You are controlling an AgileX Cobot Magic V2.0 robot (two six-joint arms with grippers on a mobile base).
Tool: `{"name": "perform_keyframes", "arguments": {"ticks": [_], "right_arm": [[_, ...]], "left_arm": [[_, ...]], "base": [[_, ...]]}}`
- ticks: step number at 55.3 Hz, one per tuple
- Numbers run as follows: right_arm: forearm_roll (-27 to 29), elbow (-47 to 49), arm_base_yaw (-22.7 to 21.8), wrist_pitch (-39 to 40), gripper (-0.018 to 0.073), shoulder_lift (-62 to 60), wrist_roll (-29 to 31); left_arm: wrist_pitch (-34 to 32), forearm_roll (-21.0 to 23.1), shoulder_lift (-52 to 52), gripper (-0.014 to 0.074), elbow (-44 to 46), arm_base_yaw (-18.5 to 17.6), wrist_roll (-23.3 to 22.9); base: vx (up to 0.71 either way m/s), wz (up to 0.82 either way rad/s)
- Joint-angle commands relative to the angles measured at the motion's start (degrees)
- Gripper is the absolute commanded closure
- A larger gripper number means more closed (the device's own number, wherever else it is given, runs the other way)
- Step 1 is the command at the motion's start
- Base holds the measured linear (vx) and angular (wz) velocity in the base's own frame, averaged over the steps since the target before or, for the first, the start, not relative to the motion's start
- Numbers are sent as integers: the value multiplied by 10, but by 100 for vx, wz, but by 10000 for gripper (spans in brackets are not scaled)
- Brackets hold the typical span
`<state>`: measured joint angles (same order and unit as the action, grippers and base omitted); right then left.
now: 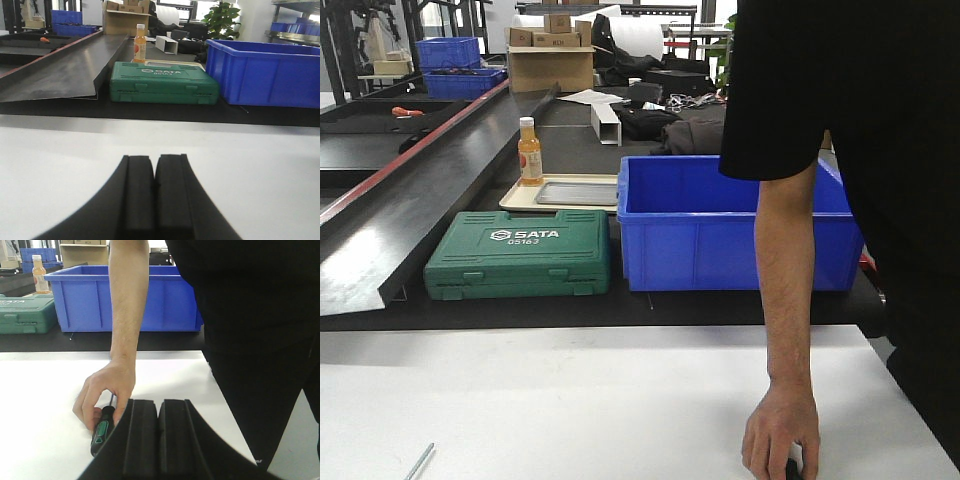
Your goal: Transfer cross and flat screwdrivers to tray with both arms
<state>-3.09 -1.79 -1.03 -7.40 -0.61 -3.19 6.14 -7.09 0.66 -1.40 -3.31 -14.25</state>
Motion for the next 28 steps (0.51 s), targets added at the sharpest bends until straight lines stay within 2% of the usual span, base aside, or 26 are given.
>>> {"name": "perform_keyframes", "arguments": {"ticks": [1, 28], "right_arm": [[-6, -3, -3, 49, 567, 1, 2], [-6, -3, -3, 49, 567, 1, 2]], "left_arm": [[-49, -1, -5, 602, 15, -2, 0], [-50, -1, -5, 602, 17, -2, -1]], "base": [[0, 0], [0, 0]]}}
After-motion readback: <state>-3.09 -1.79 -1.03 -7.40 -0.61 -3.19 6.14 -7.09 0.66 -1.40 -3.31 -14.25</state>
